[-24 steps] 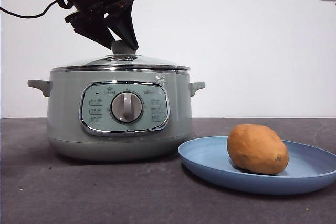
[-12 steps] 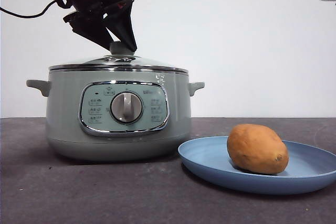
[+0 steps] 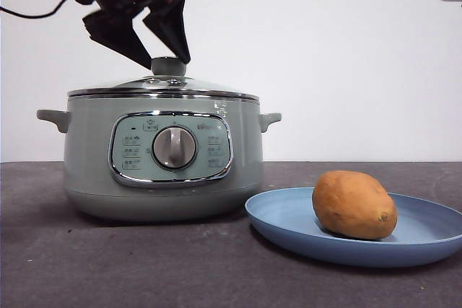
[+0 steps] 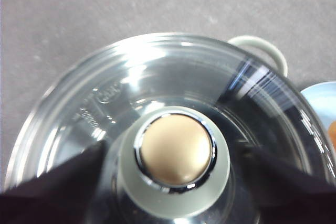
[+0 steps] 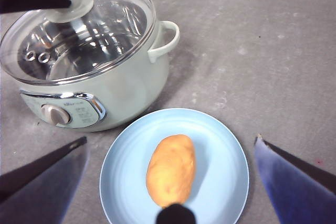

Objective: Take the potato out from the steamer,put the potato on the plate,close the lid

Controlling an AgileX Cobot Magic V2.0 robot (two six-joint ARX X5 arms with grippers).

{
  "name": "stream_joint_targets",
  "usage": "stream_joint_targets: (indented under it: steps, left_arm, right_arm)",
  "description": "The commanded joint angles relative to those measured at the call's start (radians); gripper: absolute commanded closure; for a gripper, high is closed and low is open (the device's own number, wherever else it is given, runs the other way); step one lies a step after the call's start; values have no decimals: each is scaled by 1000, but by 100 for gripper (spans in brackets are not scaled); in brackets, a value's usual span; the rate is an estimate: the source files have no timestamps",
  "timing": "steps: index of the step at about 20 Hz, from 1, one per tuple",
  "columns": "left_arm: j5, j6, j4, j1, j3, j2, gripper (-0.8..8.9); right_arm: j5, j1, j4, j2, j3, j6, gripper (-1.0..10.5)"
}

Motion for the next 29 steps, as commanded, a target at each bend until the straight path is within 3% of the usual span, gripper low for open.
stream_joint_targets:
  steps: [1, 8, 9, 10, 12, 14, 16, 17, 29]
  left_arm:
    - [-2, 9, -5, 0, -5, -30, 259]
    - [21, 8, -241, -1, -5, -249, 262]
    - [37, 8, -296, -1, -5, -291, 297]
    - [53, 8, -340, -1, -5, -325, 350]
    - [58, 8, -415, -1, -5, -391, 552]
    - [58, 8, -462, -1, -5, -441, 832]
    - [59, 7, -500, -1, -5, -476, 822]
    - [59, 7, -518, -1, -5, -487, 822]
    - [57, 5, -556, -1, -5, -494, 817]
  right_arm:
    - [3, 0, 1, 0, 3, -1, 380]
    - [-6, 2, -34, 0, 3, -1, 382]
    - [-6, 2, -56, 0, 3, -1, 383]
    - [-14, 2, -78, 0, 3, -1, 384]
    - [-80, 2, -124, 0, 3, -1, 437]
    - [-138, 2, -150, 0, 3, -1, 638]
    - [-195, 2, -158, 0, 3, -1, 910]
    - [-216, 2, -158, 0, 3, -1, 959]
    - [-211, 2, -159, 0, 3, -1, 945]
